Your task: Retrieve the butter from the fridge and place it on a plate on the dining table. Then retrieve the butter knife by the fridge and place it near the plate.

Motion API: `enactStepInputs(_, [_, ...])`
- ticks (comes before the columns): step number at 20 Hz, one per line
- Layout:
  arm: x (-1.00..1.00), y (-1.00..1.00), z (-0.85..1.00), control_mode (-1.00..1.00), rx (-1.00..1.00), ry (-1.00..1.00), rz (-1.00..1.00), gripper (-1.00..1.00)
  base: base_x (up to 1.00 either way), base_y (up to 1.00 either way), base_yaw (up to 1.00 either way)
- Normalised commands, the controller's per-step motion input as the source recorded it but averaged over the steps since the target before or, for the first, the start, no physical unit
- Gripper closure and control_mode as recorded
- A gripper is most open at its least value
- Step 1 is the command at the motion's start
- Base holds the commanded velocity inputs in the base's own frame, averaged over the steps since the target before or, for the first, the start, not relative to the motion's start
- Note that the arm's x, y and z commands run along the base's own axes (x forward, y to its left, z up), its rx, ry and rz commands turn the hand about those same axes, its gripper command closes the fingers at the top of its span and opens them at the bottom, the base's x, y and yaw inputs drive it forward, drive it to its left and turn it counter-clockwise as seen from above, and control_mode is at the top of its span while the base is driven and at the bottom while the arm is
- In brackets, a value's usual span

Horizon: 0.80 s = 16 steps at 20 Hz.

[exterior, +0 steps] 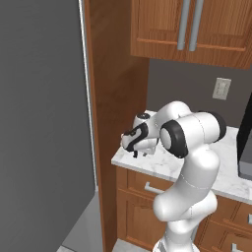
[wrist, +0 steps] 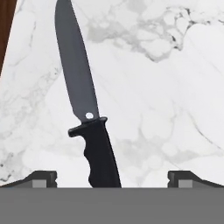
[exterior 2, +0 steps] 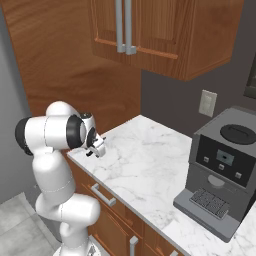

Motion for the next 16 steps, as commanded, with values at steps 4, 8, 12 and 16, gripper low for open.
enactStepInputs(4, [0.0,0.0,-0.14,-1.0,0.0,0.0,0.0,-1.0,0.0,0.0,0.0])
enactStepInputs(8, [0.0,0.0,0.0,-1.0,0.0,0.0,0.0,-1.0,0.0,0.0,0.0])
enactStepInputs(12, [0.0,0.0,-0.04,-1.0,0.0,0.0,0.0,-1.0,0.0,0.0,0.0])
enactStepInputs(16, [0.0,0.05,-0.07,-1.0,0.0,0.0,0.0,1.0,0.0,0.0,0.0])
